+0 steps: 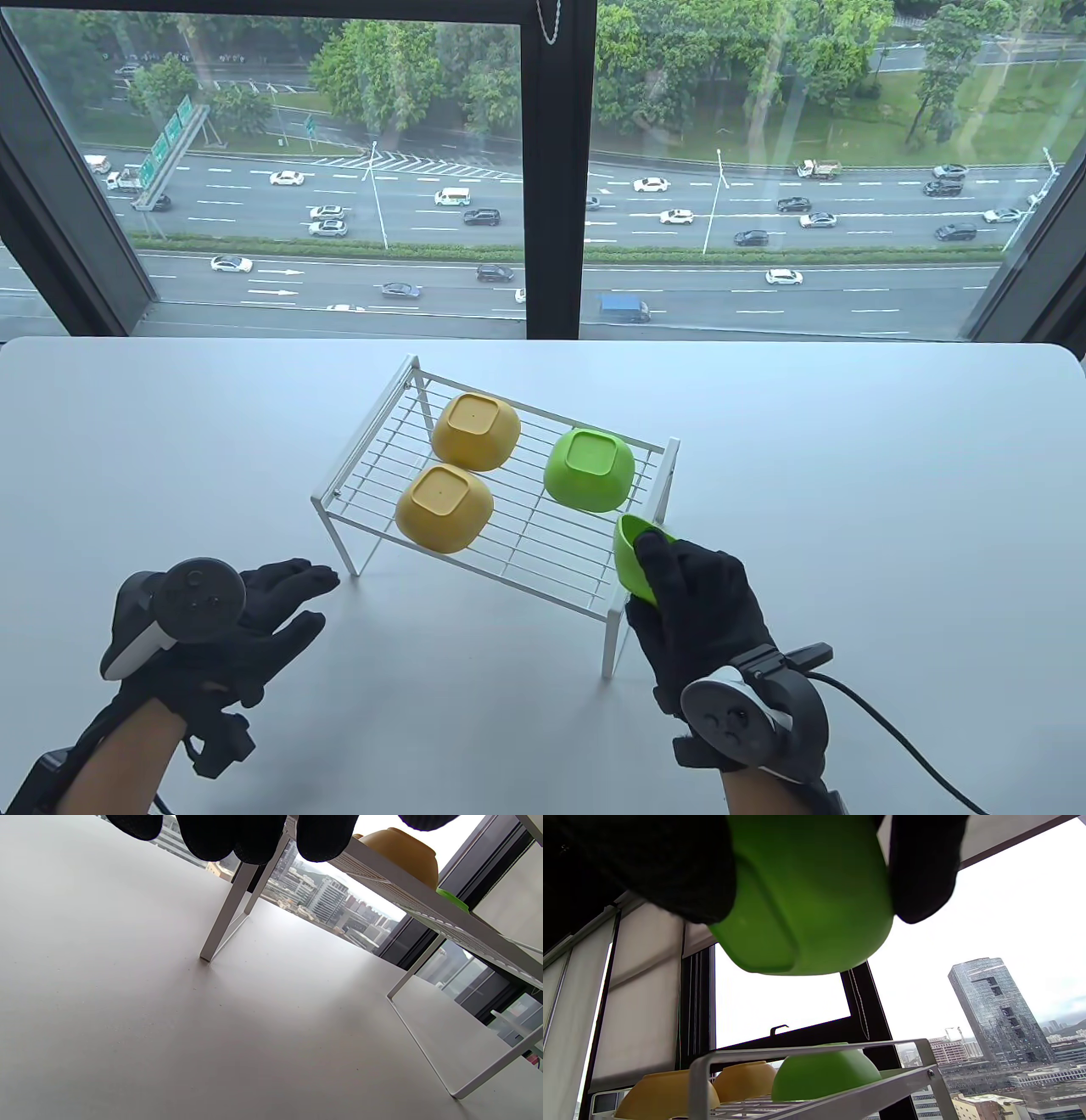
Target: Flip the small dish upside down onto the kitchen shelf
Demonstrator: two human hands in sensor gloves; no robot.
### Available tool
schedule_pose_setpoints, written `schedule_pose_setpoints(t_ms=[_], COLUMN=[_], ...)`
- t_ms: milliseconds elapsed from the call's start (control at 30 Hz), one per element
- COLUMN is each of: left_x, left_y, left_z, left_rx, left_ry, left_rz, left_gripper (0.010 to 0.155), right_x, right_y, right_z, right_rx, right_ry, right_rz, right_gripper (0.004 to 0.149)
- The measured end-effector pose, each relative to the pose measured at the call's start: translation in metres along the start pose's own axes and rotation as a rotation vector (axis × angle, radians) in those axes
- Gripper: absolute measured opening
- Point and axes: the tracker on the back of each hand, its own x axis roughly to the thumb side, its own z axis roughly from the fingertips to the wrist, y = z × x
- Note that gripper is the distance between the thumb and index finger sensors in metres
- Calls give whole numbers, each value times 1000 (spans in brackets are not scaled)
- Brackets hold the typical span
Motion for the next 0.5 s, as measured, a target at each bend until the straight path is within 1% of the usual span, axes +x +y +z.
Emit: schedule_pose_setpoints(t_ms=[167,367,467,500], left_x=[-2,-2,-2,-2], left_y=[2,2,2,2], left_z=[1,1,1,1], left_rx=[6,4,2,1], left_ry=[5,2,-4,-5], left_rz=[12,19,20,20], left_gripper=[68,68,68,69], right_x=[15,35,42,42], right_y=[0,10,17,19], right_z=[-13,-27,-33,-34], right_rx=[23,120,219,227], right_ry=[-49,-69,-39,-33], right_rz=[-35,-94,-207,-213], right_gripper=[79,79,79,78])
